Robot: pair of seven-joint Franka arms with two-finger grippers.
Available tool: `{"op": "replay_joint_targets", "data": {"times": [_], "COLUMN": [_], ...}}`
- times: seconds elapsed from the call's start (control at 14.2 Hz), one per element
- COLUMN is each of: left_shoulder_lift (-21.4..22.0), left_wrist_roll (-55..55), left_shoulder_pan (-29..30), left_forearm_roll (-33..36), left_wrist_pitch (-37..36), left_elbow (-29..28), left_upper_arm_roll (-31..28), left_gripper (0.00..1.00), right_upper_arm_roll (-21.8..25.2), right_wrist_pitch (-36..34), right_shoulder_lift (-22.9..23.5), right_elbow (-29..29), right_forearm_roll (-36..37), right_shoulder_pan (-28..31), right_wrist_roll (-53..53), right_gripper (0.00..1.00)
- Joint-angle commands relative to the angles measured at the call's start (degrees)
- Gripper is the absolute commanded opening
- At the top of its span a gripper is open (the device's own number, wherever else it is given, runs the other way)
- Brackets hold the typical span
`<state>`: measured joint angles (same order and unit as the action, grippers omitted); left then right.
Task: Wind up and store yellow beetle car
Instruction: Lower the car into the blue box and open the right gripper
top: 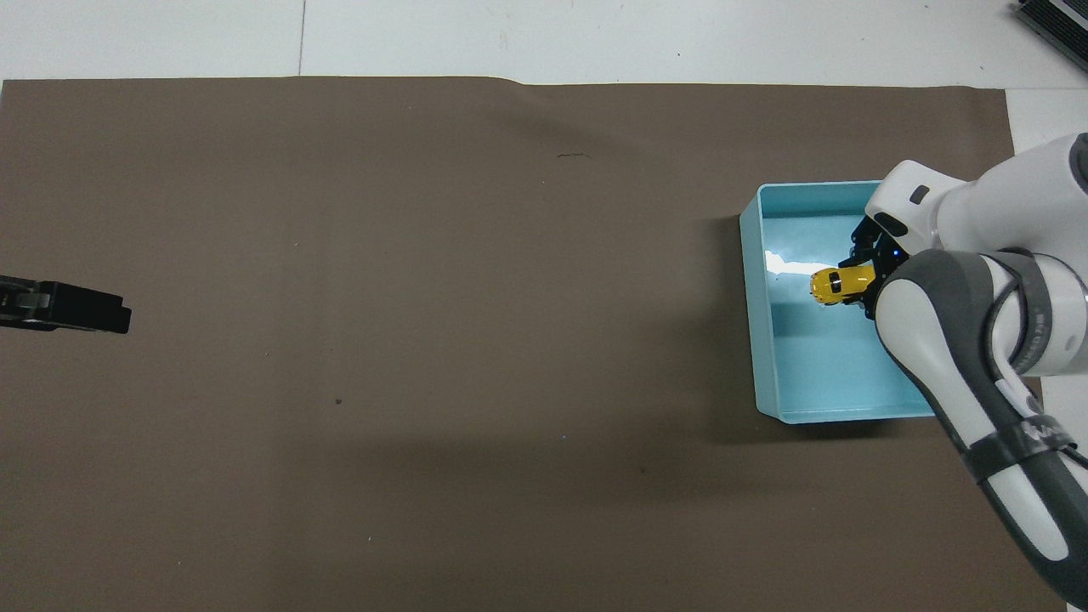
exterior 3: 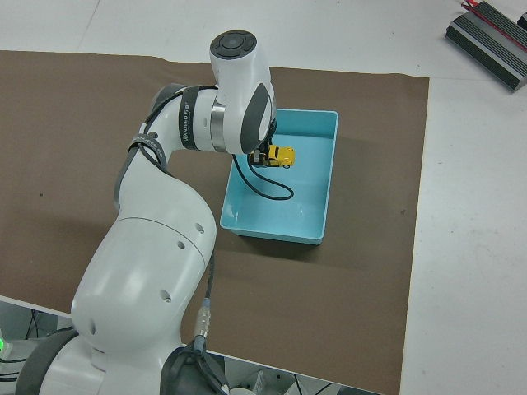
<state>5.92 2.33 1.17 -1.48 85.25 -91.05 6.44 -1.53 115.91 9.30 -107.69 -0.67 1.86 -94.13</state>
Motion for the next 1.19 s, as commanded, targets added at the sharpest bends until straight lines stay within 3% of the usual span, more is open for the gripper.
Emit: {"op": "replay_joint_targets", "data": {"times": [0.0,1.12], "left_shoulder_lift": [0.4,0.4], "left_wrist_roll": [0.4,0.4], "left_shoulder_pan": [1.1,1.1], "left_forearm_roll": [-0.9,-0.9], "left_wrist_pitch": [-1.1,-1.1], "left_elbow": [0.4,0.4], "left_upper_arm_roll": [0.5,0.5], "left_gripper": [1.0,1.0], "right_upper_arm_roll": [-0.2,-0.3], "right_wrist_pitch": [4.6,16.2], "right_shoulder_lift": [-3.9,-3.9], "right_elbow": [-6.4,-16.6], "right_forearm_roll": [0.2,0.2], "right_shoulder_pan": [0.3,2.3], "right_wrist_roll": [-1.0,-1.4], "right_gripper": [0.08,0.08]}}
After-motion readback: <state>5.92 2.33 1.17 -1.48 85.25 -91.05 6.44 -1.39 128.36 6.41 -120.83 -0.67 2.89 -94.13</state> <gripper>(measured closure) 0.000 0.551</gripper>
